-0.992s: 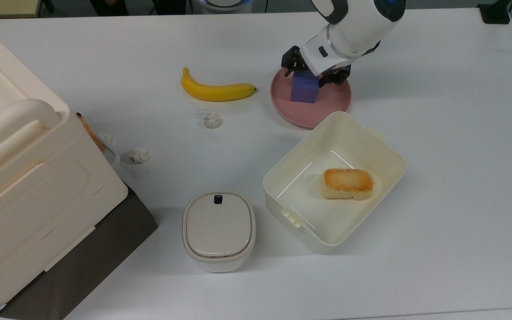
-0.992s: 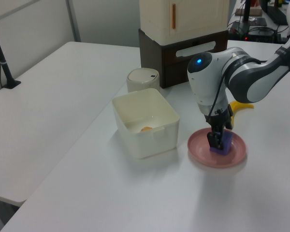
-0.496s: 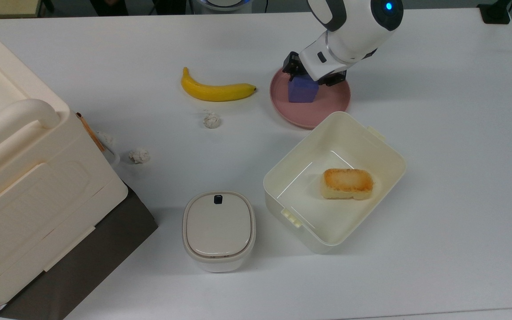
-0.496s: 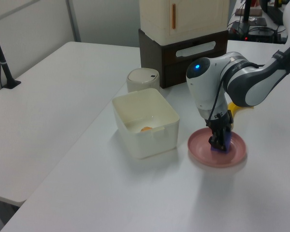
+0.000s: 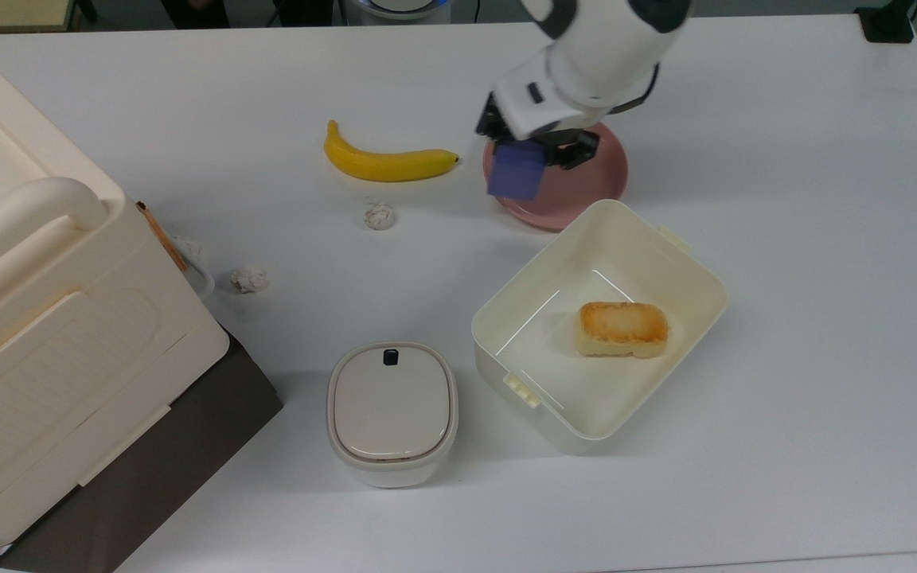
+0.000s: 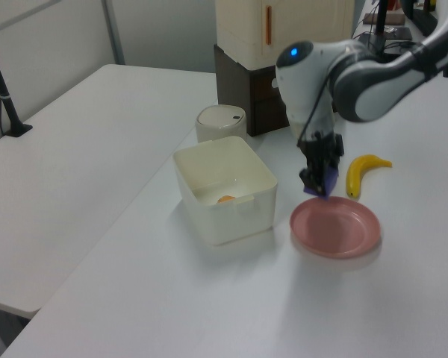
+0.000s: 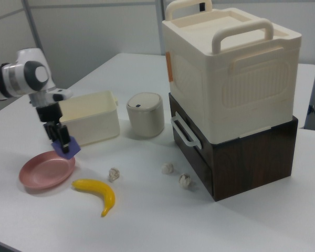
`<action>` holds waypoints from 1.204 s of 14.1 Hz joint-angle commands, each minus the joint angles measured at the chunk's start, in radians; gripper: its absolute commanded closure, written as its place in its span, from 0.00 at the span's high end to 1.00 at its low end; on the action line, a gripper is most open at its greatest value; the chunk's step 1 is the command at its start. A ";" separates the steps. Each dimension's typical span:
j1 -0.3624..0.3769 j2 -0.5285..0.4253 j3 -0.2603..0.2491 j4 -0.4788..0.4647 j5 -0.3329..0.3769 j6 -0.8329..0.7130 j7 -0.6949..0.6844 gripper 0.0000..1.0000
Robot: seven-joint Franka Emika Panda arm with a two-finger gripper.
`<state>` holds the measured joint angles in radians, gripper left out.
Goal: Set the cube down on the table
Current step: 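Lift the purple cube off the pink plate and carry it toward the banana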
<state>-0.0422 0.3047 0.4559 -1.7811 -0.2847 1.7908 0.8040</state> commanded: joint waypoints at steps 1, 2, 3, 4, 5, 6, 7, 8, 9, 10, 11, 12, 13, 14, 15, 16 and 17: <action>-0.068 -0.010 -0.005 0.034 -0.004 -0.018 0.001 0.07; -0.091 -0.010 -0.006 0.038 -0.004 -0.016 0.001 0.07; -0.123 -0.009 -0.006 0.049 -0.005 -0.016 0.000 0.07; -0.139 -0.006 -0.008 0.051 -0.014 -0.013 0.000 0.07; -0.149 -0.004 -0.011 0.051 -0.017 -0.013 0.000 0.07; -0.163 -0.003 -0.017 0.051 -0.019 -0.010 0.000 0.07; -0.176 -0.001 -0.025 0.051 -0.022 0.004 0.000 0.07; -0.186 -0.001 -0.036 0.049 -0.030 0.021 0.000 0.07; -0.200 0.001 -0.051 0.049 -0.036 0.028 0.000 0.07; -0.203 0.005 -0.065 0.049 -0.037 0.036 0.000 0.07; -0.203 0.031 -0.100 0.048 -0.037 0.057 0.000 0.01; -0.205 0.046 -0.132 0.049 -0.037 0.077 0.000 0.01; -0.205 0.050 -0.155 0.046 -0.036 0.084 0.000 0.01; -0.205 0.051 -0.172 0.048 -0.036 0.094 0.001 0.01; -0.205 0.053 -0.183 0.046 -0.036 0.107 0.001 0.01; -0.205 0.059 -0.190 0.048 -0.036 0.116 0.001 0.01; -0.209 0.066 -0.192 0.048 -0.036 0.119 0.003 0.01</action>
<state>-0.2582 0.3652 0.2790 -1.7375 -0.3040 1.8905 0.8036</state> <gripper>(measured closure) 0.414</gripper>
